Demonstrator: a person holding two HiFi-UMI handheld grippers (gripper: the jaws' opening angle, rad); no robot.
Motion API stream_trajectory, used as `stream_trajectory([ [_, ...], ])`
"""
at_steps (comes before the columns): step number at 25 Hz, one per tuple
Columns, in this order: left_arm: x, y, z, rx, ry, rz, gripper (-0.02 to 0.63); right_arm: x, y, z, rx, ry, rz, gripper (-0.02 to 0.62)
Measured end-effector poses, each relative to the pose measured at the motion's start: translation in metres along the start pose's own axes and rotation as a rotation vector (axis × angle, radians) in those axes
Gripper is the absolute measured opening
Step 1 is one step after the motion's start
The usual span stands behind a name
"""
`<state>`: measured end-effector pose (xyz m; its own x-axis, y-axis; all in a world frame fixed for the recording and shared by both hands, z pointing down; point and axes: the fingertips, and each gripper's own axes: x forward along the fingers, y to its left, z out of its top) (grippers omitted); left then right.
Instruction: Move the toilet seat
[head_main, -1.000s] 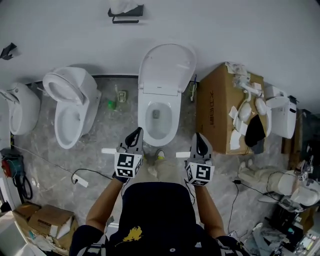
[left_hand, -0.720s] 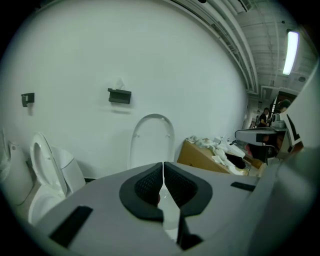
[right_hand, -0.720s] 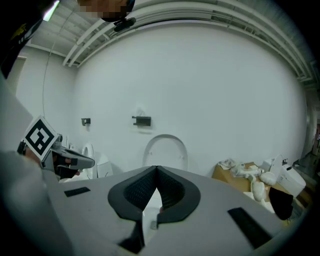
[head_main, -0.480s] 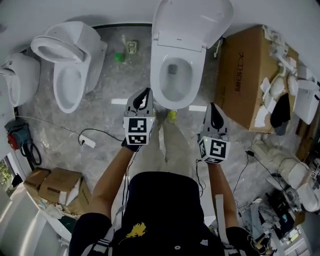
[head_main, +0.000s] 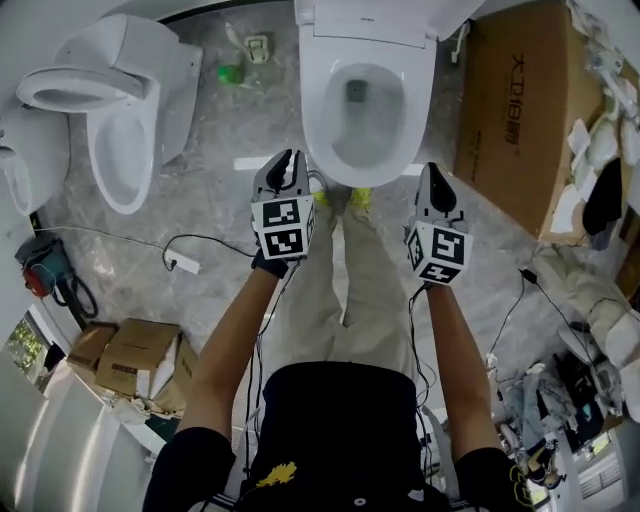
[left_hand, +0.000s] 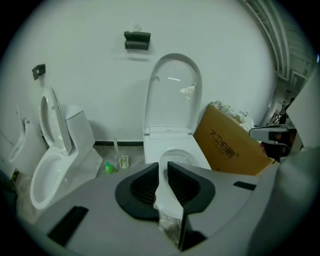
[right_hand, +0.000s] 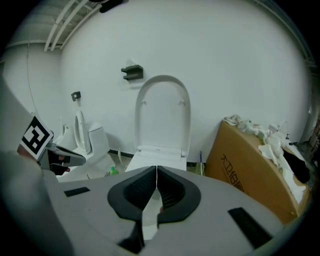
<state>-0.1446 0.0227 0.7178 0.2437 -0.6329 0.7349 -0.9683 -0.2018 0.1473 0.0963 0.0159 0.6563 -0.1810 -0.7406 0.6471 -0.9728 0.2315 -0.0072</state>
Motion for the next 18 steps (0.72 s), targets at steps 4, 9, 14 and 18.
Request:
stream_trajectory([
  [4,0.026,0.01,-0.051,-0.062,0.11,0.013,0.095,0.028,0.002,-0.045,0.06,0.054,-0.014,0.047],
  [9,0.055,0.014,-0.098,-0.191,0.211,0.004,0.164,0.054,-0.01,-0.091,0.077,0.114,-0.019,0.094],
  [14,0.084,0.008,-0.126,-0.281,0.296,-0.025,0.246,0.083,-0.027,-0.133,0.145,0.203,-0.022,0.263],
  [18,0.107,0.004,-0.139,-0.273,0.325,-0.023,0.285,0.104,-0.039,-0.159,0.168,0.244,-0.044,0.297],
])
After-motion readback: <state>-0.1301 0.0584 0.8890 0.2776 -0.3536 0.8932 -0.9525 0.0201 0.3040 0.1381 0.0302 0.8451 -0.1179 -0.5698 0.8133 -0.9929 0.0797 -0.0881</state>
